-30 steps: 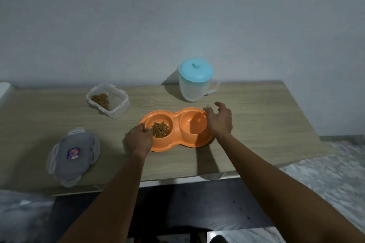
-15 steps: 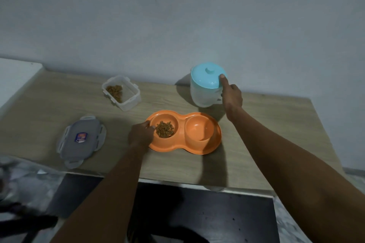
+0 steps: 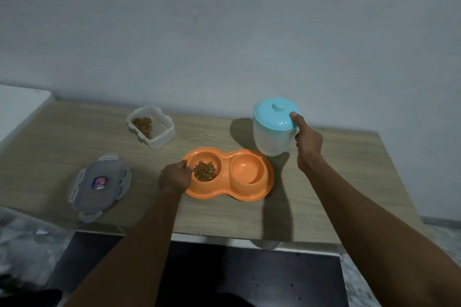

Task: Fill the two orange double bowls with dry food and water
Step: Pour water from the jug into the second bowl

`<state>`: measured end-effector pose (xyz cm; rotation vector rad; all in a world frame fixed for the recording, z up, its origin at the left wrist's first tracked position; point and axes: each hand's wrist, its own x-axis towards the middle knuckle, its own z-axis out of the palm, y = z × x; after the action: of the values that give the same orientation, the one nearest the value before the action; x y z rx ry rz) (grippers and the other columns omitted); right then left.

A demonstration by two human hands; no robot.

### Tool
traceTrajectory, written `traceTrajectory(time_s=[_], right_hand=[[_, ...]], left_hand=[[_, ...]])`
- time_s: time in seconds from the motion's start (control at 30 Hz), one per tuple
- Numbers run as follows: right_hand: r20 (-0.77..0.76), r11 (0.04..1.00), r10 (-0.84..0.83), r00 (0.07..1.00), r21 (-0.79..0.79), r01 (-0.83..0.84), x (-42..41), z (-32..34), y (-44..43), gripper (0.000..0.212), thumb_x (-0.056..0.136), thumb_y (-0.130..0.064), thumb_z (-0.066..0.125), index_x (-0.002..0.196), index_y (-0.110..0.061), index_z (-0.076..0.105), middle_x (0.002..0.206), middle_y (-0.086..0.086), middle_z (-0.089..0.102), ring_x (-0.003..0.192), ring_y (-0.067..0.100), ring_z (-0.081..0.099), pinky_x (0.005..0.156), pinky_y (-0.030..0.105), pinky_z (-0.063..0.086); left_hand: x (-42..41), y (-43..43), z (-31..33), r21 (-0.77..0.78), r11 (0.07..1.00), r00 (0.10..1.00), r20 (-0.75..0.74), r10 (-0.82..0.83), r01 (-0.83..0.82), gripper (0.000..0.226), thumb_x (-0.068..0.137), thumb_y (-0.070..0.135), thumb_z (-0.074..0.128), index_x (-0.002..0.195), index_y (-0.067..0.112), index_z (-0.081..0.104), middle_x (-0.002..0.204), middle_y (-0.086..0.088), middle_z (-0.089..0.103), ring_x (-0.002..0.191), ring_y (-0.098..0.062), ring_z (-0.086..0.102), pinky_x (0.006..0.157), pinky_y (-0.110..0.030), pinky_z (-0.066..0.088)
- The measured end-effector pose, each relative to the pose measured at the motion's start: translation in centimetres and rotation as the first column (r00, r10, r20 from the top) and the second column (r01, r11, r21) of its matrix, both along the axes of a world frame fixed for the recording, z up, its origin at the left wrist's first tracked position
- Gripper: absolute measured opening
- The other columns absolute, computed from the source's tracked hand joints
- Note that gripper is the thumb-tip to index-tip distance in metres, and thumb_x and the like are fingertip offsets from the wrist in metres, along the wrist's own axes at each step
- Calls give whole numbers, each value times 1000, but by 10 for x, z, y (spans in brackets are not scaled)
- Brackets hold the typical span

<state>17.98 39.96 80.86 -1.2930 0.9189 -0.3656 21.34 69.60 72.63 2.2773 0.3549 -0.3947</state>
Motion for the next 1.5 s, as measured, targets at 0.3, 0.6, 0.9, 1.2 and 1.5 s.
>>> traceTrajectory(time_s=[0.3, 0.6, 0.9, 1.2, 1.5], right_hand=[[-8, 980, -7, 1000, -201, 5, -58, 30, 1, 48, 72, -50, 83, 77, -5, 67, 70, 1, 53, 68, 17, 48, 65, 33, 40], [-152, 817, 171, 973, -530, -226, -81, 60, 13, 63, 60, -60, 85, 56, -6, 52, 58, 7, 40, 57, 20, 37, 58, 37, 31], [-468, 464, 152, 871, -744, -481, -69, 71, 38, 63, 69, -63, 79, 49, -12, 48, 48, -1, 40, 49, 17, 42, 50, 31, 31], [-581, 340, 121, 805, -738, -583, -57, 69, 49, 63, 66, -72, 74, 58, -12, 60, 54, 1, 54, 58, 18, 52, 55, 34, 41], [-634, 267, 111, 765, -723, -638, -53, 72, 51, 59, 68, -73, 74, 61, -17, 57, 60, 0, 60, 66, 19, 59, 57, 32, 45]], left_hand=[[1, 7, -6, 71, 992, 995, -8, -103, 104, 43, 93, 41, 56, 130, 22, 63, 134, -16, 61, 122, -40, 56, 103, -46, 45], [4, 22, -1, 101, 926, 931, -71, -359, 365, 51, 97, 50, 41, 137, 20, 53, 142, -11, 54, 127, -35, 53, 106, -42, 41], [6, 28, -1, -1, 924, 923, -45, -382, 382, 50, 97, 46, 50, 139, 21, 52, 147, -9, 50, 130, -35, 50, 108, -41, 40], [12, 27, -9, -68, 937, 935, -67, -348, 344, 49, 96, 42, 52, 140, 20, 53, 147, -8, 51, 131, -34, 49, 110, -42, 38], [17, 30, -12, -84, 946, 943, -98, -320, 312, 52, 91, 49, 52, 139, 29, 53, 144, -5, 53, 128, -35, 50, 108, -44, 41]])
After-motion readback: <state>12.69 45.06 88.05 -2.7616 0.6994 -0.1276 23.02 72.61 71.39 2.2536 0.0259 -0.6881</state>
